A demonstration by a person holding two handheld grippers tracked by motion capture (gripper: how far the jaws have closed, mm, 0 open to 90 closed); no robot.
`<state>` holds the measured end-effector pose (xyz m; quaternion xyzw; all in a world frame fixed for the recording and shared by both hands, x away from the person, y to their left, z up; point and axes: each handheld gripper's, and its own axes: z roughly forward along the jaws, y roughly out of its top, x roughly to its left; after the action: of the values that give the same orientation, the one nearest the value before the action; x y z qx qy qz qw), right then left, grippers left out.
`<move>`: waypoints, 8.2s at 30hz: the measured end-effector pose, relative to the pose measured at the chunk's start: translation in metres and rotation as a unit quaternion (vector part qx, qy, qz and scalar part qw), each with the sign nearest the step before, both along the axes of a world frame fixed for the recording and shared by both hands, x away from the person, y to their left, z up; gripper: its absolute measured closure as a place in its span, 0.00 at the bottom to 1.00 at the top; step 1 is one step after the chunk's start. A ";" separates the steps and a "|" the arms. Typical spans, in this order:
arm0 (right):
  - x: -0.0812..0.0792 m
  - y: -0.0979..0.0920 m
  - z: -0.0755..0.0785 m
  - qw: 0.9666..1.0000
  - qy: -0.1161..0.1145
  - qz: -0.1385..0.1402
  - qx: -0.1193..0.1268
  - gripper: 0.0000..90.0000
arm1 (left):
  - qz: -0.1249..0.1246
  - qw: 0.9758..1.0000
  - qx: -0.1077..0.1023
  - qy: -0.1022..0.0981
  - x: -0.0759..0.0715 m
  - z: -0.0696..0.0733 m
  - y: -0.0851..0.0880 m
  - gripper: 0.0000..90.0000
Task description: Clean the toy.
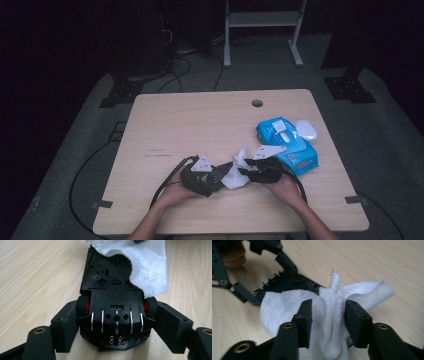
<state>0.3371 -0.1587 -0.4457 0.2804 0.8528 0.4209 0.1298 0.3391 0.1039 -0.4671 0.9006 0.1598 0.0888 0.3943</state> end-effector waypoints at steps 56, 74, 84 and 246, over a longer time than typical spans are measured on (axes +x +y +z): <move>0.003 -0.021 -0.011 0.999 0.041 -0.026 0.006 0.90 | -0.001 1.000 -0.009 -0.001 0.002 0.002 0.002 0.28; -0.010 -0.011 -0.008 0.999 0.046 0.001 0.014 0.91 | -0.025 1.000 -0.011 0.003 -0.002 0.002 0.001 0.28; 0.011 -0.010 -0.011 0.999 0.031 -0.041 0.002 0.91 | -0.035 0.999 -0.020 0.004 -0.003 0.004 0.001 0.28; -0.020 -0.009 -0.010 0.998 0.028 0.049 -0.018 0.90 | 0.018 0.987 -0.056 0.153 0.022 -0.008 0.003 0.15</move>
<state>0.3167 -0.1681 -0.4553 0.2472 0.8764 0.4034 0.0904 0.3606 0.1070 -0.4749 0.8769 0.2392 -0.0515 0.4137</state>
